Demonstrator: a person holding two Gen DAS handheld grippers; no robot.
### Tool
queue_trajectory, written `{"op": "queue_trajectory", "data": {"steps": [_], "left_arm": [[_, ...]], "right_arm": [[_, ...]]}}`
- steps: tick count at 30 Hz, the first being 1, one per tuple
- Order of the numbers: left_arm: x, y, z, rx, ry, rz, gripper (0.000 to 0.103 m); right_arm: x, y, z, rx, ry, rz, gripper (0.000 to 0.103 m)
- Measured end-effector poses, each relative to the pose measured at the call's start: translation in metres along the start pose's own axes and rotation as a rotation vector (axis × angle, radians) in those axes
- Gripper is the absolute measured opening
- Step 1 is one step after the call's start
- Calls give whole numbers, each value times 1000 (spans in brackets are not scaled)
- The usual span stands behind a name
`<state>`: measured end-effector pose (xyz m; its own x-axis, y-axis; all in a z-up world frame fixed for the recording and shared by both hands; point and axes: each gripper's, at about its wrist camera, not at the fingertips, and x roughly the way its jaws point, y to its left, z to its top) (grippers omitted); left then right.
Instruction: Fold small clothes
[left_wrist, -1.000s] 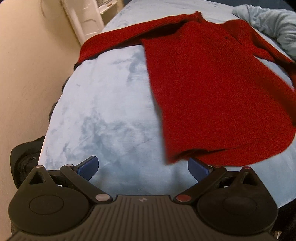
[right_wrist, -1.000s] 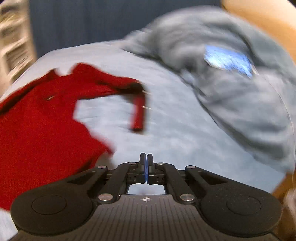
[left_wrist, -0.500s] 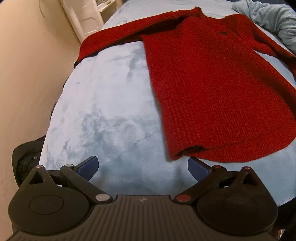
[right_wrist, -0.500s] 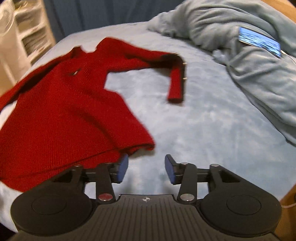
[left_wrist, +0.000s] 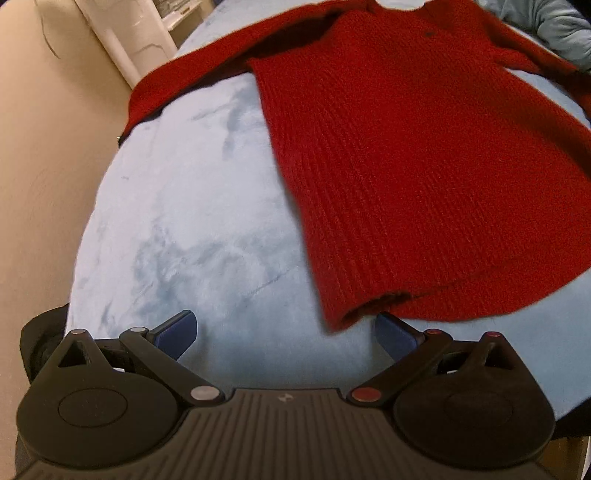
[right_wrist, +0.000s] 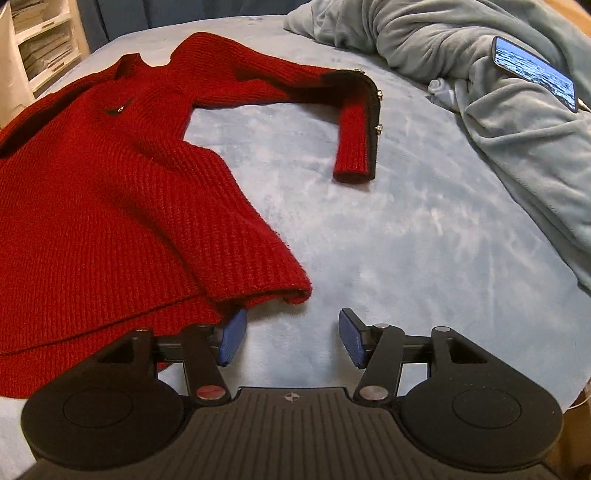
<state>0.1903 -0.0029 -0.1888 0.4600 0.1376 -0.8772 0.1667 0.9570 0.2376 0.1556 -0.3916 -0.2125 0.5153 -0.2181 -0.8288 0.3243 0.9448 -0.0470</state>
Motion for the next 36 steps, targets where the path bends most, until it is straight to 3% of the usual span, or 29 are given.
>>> {"op": "queue_trajectory", "data": {"steps": [5, 9, 11, 14, 16, 22, 25, 36], "left_arm": [[-3, 11, 16, -93, -26, -83, 103], [-1, 18, 28, -76, -45, -46, 103], [4, 30, 38, -139, -38, -45, 103], [18, 55, 53, -309, 15, -122, 103], [26, 62, 59, -370, 49, -157, 103], [42, 45, 49, -322, 100, -133, 103], [41, 49, 50, -351, 77, -120, 103], [30, 65, 89, -406, 17, -129, 103]], "right_arm": [[-2, 1, 0, -2, -1, 4, 58], [0, 1, 1, 12, 3, 3, 58], [1, 1, 1, 24, 6, 9, 58], [3, -2, 1, 39, 6, 5, 58], [5, -5, 0, 60, 8, 5, 59], [8, -28, -2, 183, -5, -17, 59], [8, -37, -3, 214, -4, -1, 60], [3, 3, -5, -31, 2, 111, 60]]}}
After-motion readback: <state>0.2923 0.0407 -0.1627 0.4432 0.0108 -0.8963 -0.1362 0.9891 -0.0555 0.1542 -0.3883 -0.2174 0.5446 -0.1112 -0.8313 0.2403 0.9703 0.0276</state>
